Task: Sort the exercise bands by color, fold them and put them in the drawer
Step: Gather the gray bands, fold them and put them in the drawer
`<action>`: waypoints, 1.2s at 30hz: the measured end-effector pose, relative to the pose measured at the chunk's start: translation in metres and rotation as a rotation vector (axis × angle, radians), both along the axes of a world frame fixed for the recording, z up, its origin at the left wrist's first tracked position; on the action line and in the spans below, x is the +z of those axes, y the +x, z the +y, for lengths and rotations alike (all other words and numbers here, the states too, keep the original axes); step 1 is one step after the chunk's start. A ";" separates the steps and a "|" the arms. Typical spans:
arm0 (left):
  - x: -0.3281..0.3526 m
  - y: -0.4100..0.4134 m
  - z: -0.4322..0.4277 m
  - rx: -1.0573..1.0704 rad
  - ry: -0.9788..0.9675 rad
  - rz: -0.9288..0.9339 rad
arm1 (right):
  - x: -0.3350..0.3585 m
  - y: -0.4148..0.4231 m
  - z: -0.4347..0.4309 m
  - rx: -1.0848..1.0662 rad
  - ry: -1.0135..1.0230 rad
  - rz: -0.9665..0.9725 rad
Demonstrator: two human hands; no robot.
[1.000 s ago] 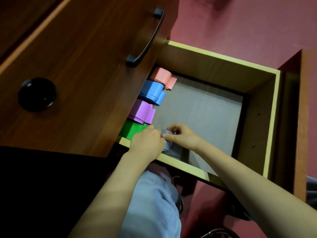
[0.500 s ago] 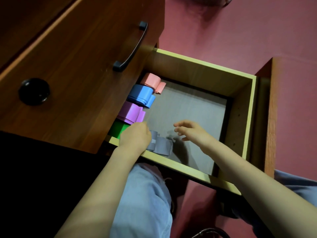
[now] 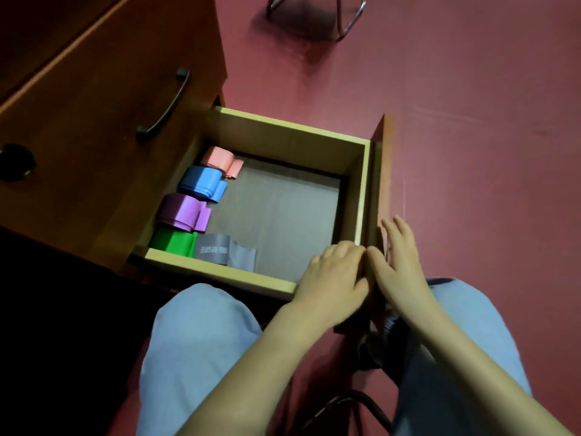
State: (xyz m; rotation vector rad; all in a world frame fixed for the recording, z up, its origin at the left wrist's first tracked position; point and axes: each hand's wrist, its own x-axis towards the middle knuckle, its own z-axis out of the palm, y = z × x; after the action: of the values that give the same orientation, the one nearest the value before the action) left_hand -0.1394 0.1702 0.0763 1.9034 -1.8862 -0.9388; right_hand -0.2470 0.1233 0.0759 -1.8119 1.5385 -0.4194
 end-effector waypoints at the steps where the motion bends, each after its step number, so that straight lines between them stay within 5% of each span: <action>1: 0.002 -0.016 0.003 -0.037 0.012 -0.033 | 0.000 -0.014 0.009 -0.055 0.074 -0.059; 10: 0.005 -0.045 0.005 0.040 -0.021 -0.301 | -0.001 -0.019 0.033 -0.182 0.368 -0.452; 26: 0.018 0.058 0.037 0.124 0.037 -0.618 | -0.033 0.097 0.039 0.001 0.460 -0.447; 36: 0.029 0.145 0.051 0.043 0.168 -0.941 | -0.016 0.180 0.051 0.059 0.725 -0.511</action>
State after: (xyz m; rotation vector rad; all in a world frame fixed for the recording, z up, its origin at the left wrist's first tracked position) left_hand 0.0059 0.2209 0.1054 2.7788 -2.2293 -0.1468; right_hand -0.0667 0.1742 0.0598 -1.0731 1.0756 -0.2230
